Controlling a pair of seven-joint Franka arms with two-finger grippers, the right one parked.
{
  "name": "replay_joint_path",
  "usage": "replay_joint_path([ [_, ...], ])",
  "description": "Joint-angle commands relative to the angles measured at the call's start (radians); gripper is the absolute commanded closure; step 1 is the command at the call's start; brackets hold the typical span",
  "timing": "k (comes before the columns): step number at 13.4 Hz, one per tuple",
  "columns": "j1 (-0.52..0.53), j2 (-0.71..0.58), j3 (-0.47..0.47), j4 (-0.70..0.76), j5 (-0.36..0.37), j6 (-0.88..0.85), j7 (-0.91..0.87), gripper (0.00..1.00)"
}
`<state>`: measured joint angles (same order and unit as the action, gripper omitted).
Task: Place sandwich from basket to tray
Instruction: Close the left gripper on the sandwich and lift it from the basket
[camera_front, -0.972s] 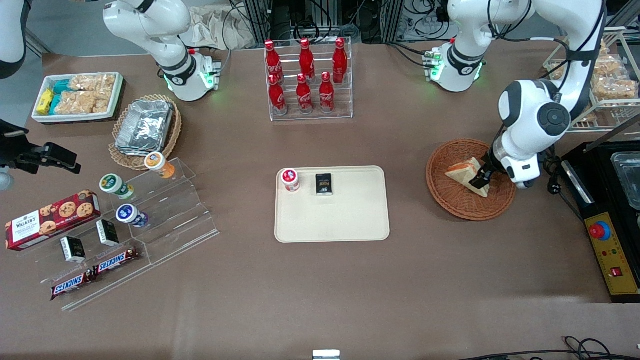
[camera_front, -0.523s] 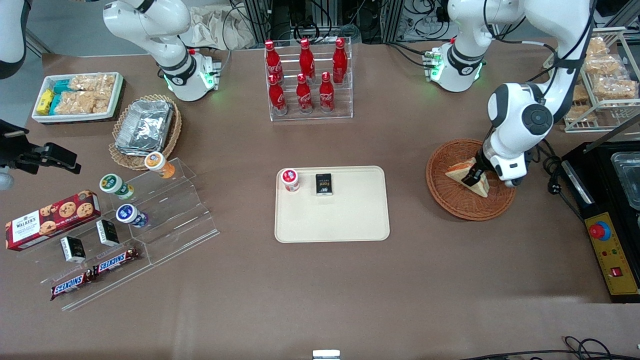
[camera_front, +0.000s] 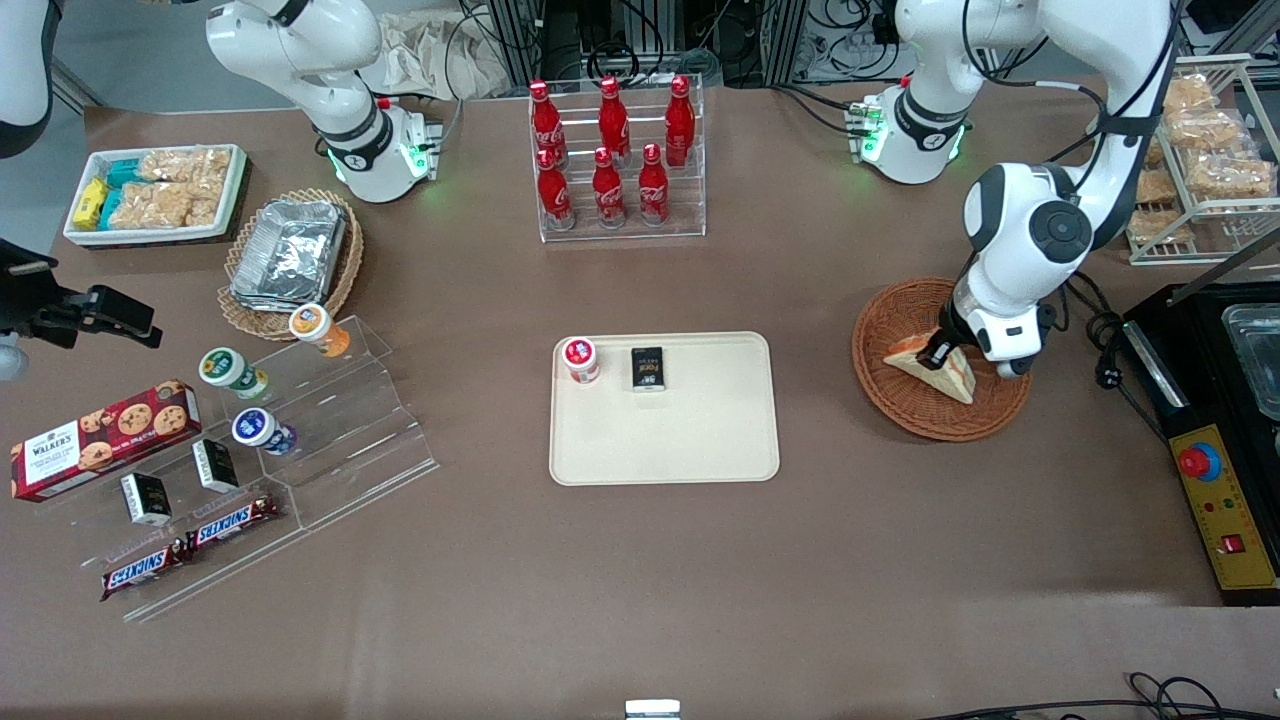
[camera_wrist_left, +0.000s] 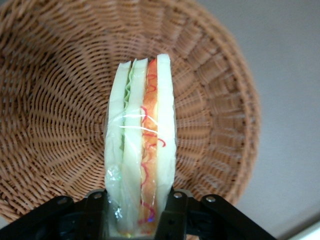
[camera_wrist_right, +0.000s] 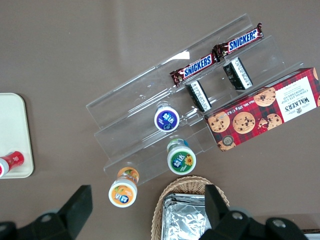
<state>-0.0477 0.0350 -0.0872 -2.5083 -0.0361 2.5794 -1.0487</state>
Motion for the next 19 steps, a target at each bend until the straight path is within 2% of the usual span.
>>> replay_joint_path([
  [1,0.003,-0.069,-0.006,0.034,0.019,-0.086,0.027,1.0],
  [4,0.009,-0.073,-0.005,0.179,0.021,-0.232,0.156,1.0],
  [8,-0.003,-0.017,-0.012,0.518,0.018,-0.577,0.26,1.0],
  [10,-0.003,0.008,-0.067,0.639,0.007,-0.666,0.277,1.0],
  [13,-0.003,0.057,-0.172,0.706,0.024,-0.705,0.271,1.0],
  [16,-0.003,0.092,-0.261,0.707,0.076,-0.693,0.282,1.0],
  [19,-0.004,0.178,-0.37,0.7,0.172,-0.624,0.279,1.0],
])
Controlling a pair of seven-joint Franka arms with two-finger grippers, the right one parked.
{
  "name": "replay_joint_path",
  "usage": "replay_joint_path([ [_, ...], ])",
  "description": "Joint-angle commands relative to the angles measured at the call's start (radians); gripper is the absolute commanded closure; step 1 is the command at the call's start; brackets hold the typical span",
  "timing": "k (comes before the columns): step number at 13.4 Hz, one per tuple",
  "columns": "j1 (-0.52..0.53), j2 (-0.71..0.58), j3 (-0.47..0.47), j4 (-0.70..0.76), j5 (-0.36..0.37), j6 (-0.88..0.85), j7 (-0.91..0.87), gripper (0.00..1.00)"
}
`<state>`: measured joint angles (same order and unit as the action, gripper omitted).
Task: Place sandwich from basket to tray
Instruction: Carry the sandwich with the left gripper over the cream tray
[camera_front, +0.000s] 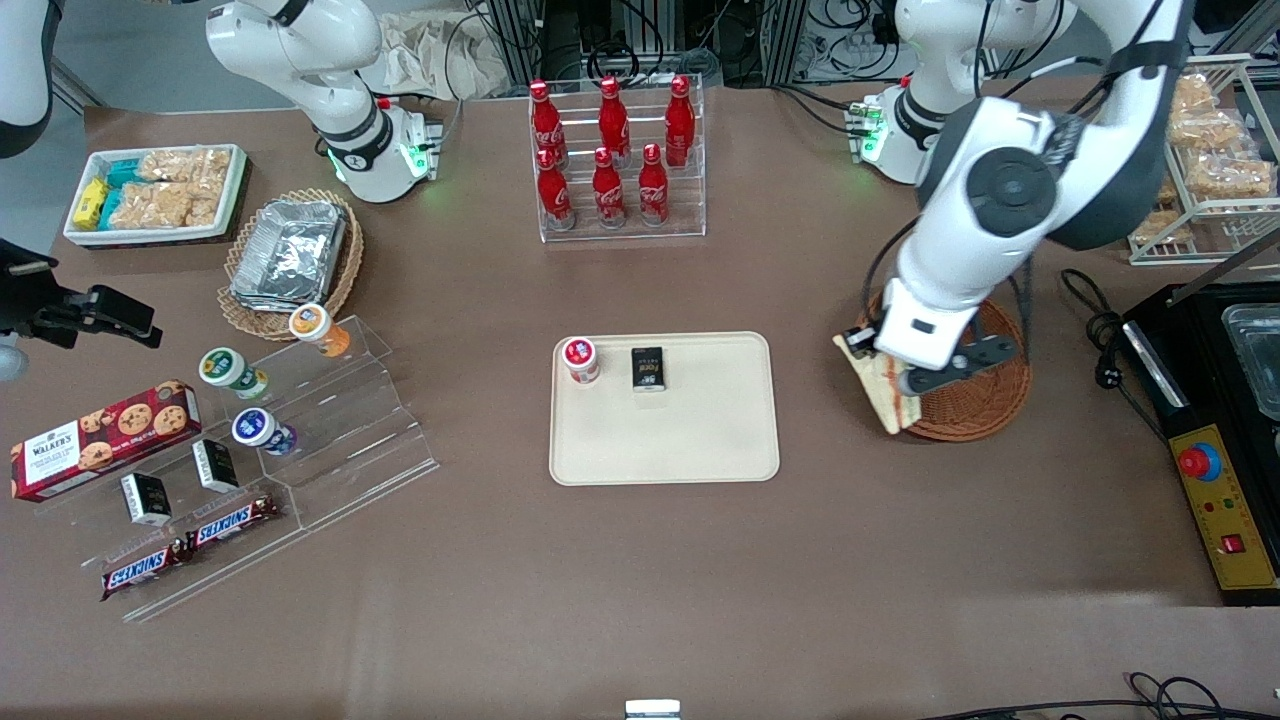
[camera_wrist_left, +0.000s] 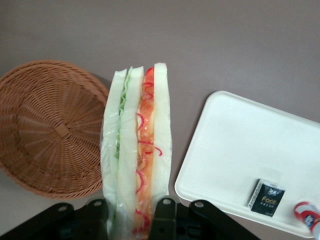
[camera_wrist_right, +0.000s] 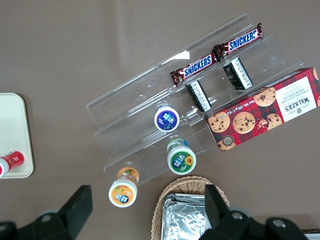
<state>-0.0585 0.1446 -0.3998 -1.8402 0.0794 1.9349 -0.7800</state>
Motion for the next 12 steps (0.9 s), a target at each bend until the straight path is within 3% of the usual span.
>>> replay_joint_path([
  [1,0.005,0.101,-0.079,0.026,0.107,0.029,0.008,1.0],
  [5,-0.001,0.205,-0.166,-0.002,0.198,0.127,0.005,1.0],
  [8,-0.066,0.285,-0.166,-0.011,0.224,0.22,0.005,1.0],
  [12,-0.1,0.395,-0.165,-0.016,0.319,0.292,-0.028,1.0],
])
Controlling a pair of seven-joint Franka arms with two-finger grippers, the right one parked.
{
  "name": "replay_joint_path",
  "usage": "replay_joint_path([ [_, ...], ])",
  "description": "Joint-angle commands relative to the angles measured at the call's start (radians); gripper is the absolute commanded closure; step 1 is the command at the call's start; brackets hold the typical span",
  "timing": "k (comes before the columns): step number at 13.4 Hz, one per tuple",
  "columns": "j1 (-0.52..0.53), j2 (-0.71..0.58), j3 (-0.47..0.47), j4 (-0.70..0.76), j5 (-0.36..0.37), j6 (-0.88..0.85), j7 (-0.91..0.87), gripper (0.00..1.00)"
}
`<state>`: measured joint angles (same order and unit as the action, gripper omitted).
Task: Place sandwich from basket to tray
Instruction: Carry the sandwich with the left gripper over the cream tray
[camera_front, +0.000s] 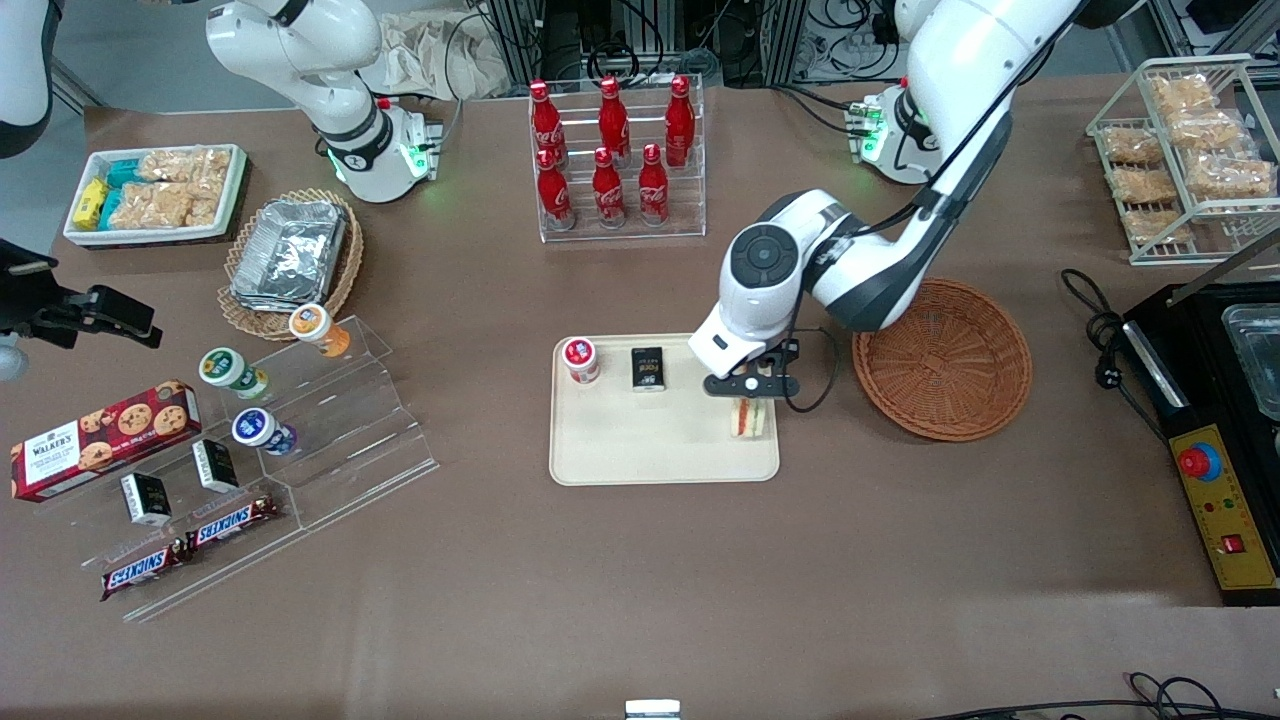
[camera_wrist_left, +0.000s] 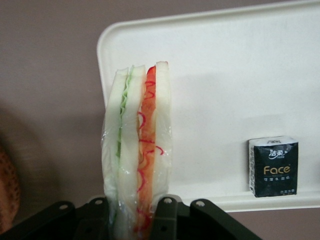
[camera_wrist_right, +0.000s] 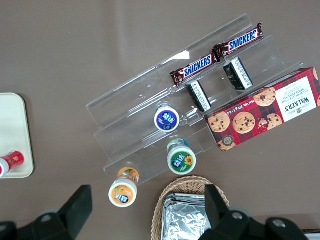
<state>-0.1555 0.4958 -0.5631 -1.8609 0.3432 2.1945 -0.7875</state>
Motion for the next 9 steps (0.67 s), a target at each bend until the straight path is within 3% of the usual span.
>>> replay_joint_path([
  [1,-0.002,0.069,-0.001,0.002,0.074,0.045,-0.027,1.0],
  [3,-0.001,0.092,0.0,-0.007,0.121,0.051,-0.044,1.0],
  [6,0.002,0.112,0.003,-0.014,0.129,0.068,-0.051,0.99],
  [7,0.002,0.113,0.003,-0.012,0.129,0.068,-0.052,0.47],
  [8,0.004,0.11,0.005,-0.012,0.129,0.067,-0.065,0.0],
  [9,0.01,0.1,0.005,-0.012,0.128,0.061,-0.096,0.0],
])
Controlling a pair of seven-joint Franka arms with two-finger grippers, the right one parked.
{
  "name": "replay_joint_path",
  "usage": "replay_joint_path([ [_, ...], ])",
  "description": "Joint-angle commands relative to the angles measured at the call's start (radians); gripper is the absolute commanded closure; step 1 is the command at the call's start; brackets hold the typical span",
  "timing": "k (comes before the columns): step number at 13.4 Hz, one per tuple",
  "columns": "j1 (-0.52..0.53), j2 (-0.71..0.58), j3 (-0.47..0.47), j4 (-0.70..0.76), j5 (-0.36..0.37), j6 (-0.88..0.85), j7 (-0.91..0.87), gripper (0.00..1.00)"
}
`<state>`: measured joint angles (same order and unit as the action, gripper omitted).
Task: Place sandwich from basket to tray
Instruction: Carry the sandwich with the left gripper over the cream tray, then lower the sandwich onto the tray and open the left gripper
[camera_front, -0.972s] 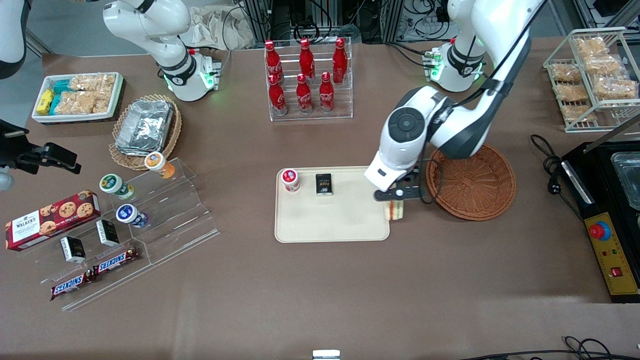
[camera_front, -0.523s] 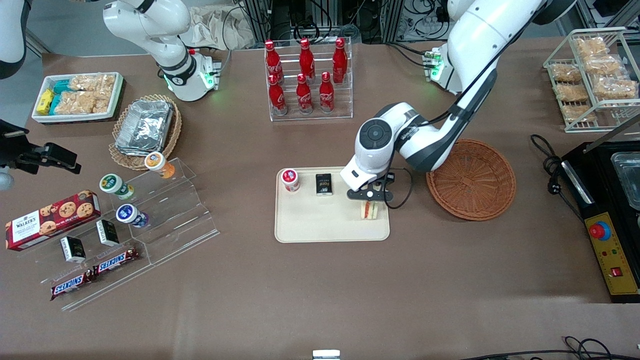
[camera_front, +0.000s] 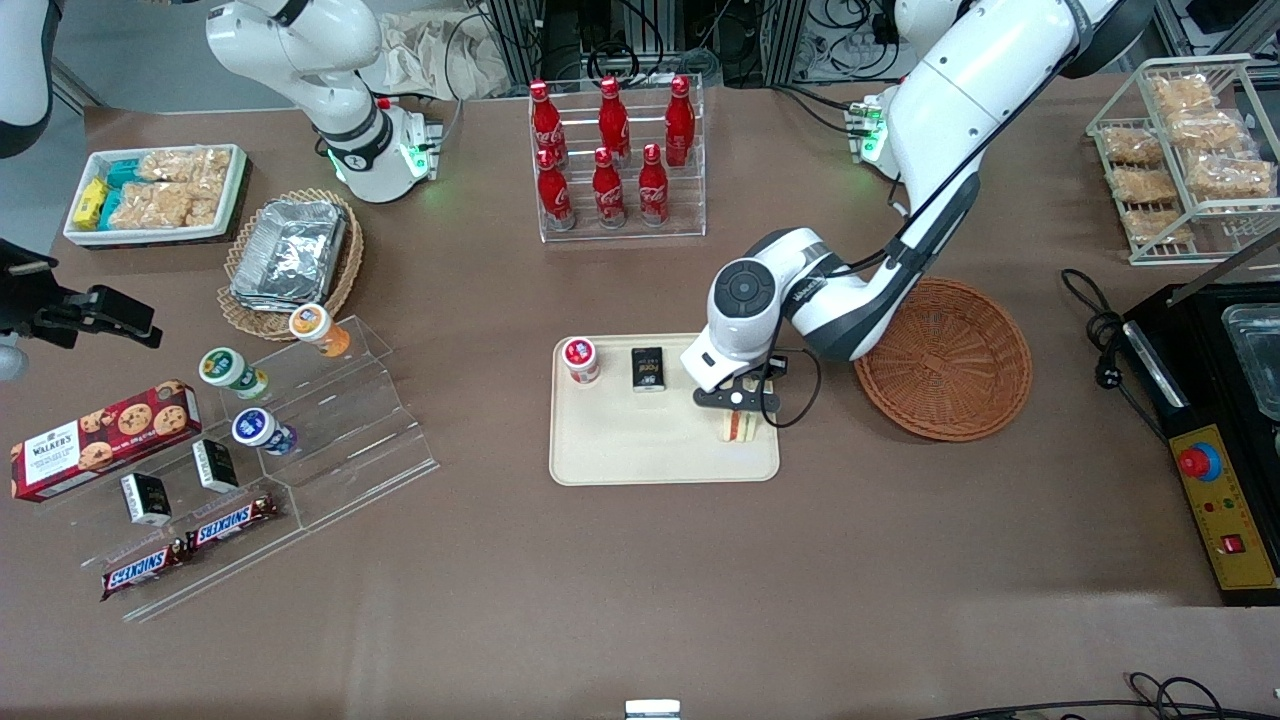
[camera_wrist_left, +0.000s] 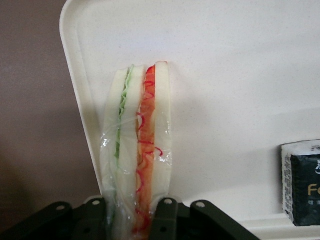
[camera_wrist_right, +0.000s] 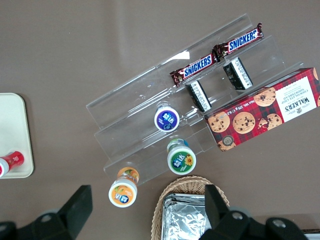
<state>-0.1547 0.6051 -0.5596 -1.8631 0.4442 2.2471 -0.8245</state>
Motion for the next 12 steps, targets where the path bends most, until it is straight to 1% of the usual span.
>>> replay_joint_path([
  [1,0.011,-0.021,0.0,-0.002,0.022,0.005,-0.092,0.0],
  [3,0.032,-0.095,0.0,0.005,0.007,0.002,-0.169,0.0],
  [4,0.053,-0.135,-0.003,0.004,0.004,-0.012,-0.212,0.0],
  [5,0.067,-0.18,-0.005,0.007,-0.015,-0.045,-0.24,0.0],
  [6,0.084,-0.232,-0.003,0.008,-0.066,-0.073,-0.242,0.0],
  [8,0.159,-0.345,-0.005,0.022,-0.197,-0.139,-0.22,0.0],
  [9,0.194,-0.393,-0.005,0.034,-0.247,-0.174,-0.197,0.0],
  [11,0.26,-0.479,0.003,0.051,-0.327,-0.263,-0.124,0.0],
  [12,0.258,-0.522,0.05,0.059,-0.364,-0.311,-0.07,0.0],
])
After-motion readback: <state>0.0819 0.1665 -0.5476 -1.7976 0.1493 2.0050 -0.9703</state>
